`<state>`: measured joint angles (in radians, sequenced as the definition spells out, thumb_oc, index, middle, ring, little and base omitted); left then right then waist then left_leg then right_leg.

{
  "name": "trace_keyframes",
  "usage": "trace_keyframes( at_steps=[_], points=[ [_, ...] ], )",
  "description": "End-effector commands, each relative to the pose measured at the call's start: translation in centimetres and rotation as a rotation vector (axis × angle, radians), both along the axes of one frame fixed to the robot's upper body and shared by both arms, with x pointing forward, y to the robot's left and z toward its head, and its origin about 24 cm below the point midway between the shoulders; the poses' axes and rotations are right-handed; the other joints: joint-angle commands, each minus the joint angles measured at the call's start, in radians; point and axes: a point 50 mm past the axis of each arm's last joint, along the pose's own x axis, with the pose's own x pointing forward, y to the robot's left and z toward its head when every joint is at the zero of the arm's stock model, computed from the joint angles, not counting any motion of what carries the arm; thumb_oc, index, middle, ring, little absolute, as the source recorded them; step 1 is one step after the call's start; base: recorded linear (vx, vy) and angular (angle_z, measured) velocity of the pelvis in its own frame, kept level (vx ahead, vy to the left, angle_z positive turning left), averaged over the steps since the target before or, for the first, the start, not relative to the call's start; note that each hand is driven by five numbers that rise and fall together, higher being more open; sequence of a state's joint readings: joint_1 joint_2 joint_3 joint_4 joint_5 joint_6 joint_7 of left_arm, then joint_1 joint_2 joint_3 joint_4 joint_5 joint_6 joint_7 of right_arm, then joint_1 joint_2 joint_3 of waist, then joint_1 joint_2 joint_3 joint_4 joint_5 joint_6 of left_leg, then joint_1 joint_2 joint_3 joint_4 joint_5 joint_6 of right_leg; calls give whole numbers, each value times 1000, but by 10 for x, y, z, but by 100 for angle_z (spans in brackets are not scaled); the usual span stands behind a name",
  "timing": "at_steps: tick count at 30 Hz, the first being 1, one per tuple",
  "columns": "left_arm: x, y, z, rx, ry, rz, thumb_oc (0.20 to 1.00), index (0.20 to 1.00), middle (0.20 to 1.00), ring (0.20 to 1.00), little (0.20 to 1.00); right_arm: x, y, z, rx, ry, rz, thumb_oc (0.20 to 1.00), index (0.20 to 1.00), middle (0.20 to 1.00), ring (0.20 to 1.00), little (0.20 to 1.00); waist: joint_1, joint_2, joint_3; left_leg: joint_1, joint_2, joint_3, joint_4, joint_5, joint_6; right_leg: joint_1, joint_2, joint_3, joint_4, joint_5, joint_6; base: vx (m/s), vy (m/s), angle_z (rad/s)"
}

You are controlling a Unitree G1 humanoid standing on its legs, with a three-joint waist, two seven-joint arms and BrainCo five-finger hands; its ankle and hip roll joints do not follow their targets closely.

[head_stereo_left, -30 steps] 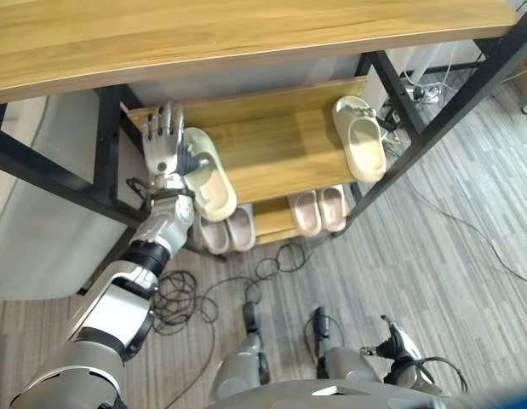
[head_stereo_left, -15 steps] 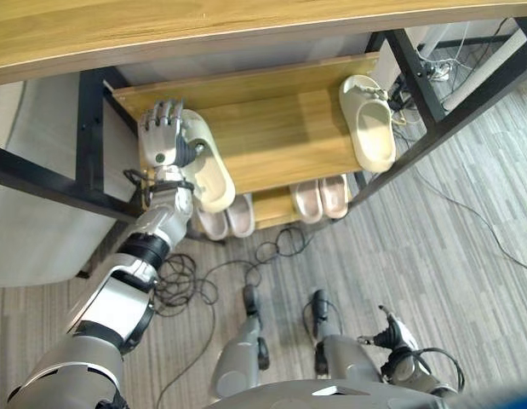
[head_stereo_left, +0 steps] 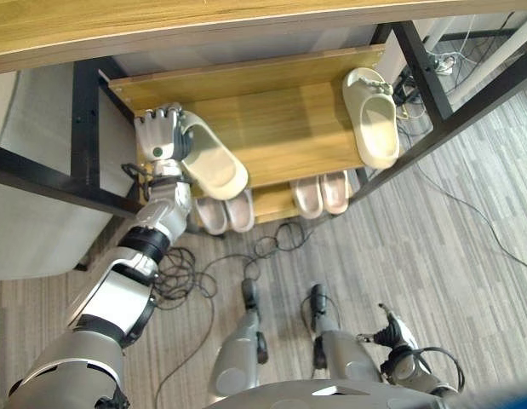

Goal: Arrange the slippers neatly on the shoe rack.

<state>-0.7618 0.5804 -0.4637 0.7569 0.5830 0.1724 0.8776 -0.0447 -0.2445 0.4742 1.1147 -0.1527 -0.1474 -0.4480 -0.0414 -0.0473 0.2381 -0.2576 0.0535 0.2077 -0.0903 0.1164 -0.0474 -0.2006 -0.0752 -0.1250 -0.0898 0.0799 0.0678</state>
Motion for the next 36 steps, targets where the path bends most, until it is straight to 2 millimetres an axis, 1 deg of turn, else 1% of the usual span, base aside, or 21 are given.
trace_keyframes(
  at_steps=[1, 3, 4, 6, 8, 11, 14, 18, 23, 28, 29, 32, 33, 36],
  points=[
    [1, -14, 15, 63, -86, -67, 200, 200, 200, 200, 200, 9, 7, 5, 26, -61, -16, 1000, 1000, 1000, 1000, 1000, -2, 14, -10, -76, -33, -82, 95, -59, 15, -29, -38, -27, 120, -91, 77, 0, 0, 0],
    [0, -20, 14, 65, -90, -99, 200, 200, 200, 200, 200, 9, 7, 5, 26, -57, -18, 1000, 1000, 1000, 1000, 1000, 0, 16, -9, -72, -32, -82, 98, -61, 14, -27, -37, -27, 123, -94, 74, 0, 0, 0],
    [-1, -20, 14, 65, -90, -99, 200, 200, 200, 200, 200, 9, 7, 5, 26, -56, -18, 1000, 1000, 1000, 1000, 1000, 0, 17, -9, -72, -32, -81, 98, -61, 14, -27, -37, -27, 123, -95, 74, 0, 0, 0],
    [-2, -34, 15, 76, -113, -163, 200, 200, 200, 200, 200, 10, 6, 5, 19, -54, -14, 1000, 1000, 1000, 1000, 1000, 0, 20, -8, -70, -31, -81, 102, -64, 14, -26, -37, -25, 130, -100, 72, 0, 0, 0],
    [-1, -39, 14, 96, -114, -181, 200, 200, 200, 200, 200, 11, 5, 5, 11, -54, -10, 1000, 1000, 1000, 1000, 1000, -2, 22, -7, -70, -30, -79, 104, -63, 14, -29, -36, -22, 133, -100, 70, 0, 0, 0],
    [3, -50, 20, 119, -135, -223, 200, 200, 200, 200, 200, 13, 0, 6, -17, -58, -2, 1000, 1000, 1000, 1000, 1000, -10, 27, -4, -77, -29, -74, 105, -61, 14, -38, -36, -19, 134, -97, 70, -21, -4, -1],
    [5, -56, 23, 127, -138, -235, 200, 200, 200, 200, 200, 12, -2, 6, -32, -56, -6, 1000, 1000, 1000, 1000, 1000, -13, 30, -4, -86, -29, -72, 109, -61, 15, -47, -37, -15, 136, -95, 70, 0, 0, 0],
    [11, -72, 31, 141, -155, -268, 200, 200, 200, 200, 200, 12, -8, 7, -56, -61, -20, 1000, 1000, 1000, 1000, 1000, -28, 39, -3, -100, -31, -68, 108, -56, 17, -67, -39, -9, 138, -92, 69, 0, 0, 0],
    [14, -79, 36, 156, -164, -279, 200, 200, 200, 200, 200, 15, -12, 8, -67, -69, -26, 1000, 1000, 1000, 1000, 1000, -36, 46, -4, -106, -33, -63, 106, -54, 18, -79, -42, -1, 140, -90, 70, 0, 0, 0],
    [22, -85, 53, 180, -201, -263, 200, 200, 200, 200, 200, 16, -18, 10, -91, -74, -33, 1000, 1000, 1000, 1000, 1000, -55, 56, -3, -118, -35, -52, 96, -48, 18, -102, -45, 11, 142, -84, 72, 4, 5, -8],
    [24, -91, 58, 181, -213, -268, 200, 200, 200, 200, 200, 16, -20, 10, -97, -76, -34, 1000, 1000, 1000, 1000, 1000, -63, 59, -2, -123, -36, -47, 96, -46, 18, -109, -49, 13, 143, -82, 73, 9, 5, -14],
    [24, -94, 62, 184, -222, -273, 200, 200, 200, 200, 200, 16, -21, 10, -100, -77, -35, 1000, 1000, 1000, 1000, 1000, -64, 60, -1, -125, -37, -46, 95, -46, 18, -112, -49, 15, 144, -81, 74, 7, 10, -6],
    [26, -99, 66, 184, -230, -283, 200, 200, 200, 200, 200, 18, -23, 11, -105, -82, -37, 1000, 1000, 1000, 1000, 1000, -71, 64, 3, -126, -39, -40, 91, -45, 18, -118, -52, 20, 146, -78, 76, 5, 21, -4],
    [27, -107, 74, 183, -249, -304, 200, 200, 200, 200, 200, 20, -25, 13, -112, -88, -45, 1000, 1000, 1000, 1000, 1000, -79, 71, 7, -129, -42, -30, 83, -43, 20, -132, -56, 28, 151, -77, 78, 16, 21, -4]
  ],
)
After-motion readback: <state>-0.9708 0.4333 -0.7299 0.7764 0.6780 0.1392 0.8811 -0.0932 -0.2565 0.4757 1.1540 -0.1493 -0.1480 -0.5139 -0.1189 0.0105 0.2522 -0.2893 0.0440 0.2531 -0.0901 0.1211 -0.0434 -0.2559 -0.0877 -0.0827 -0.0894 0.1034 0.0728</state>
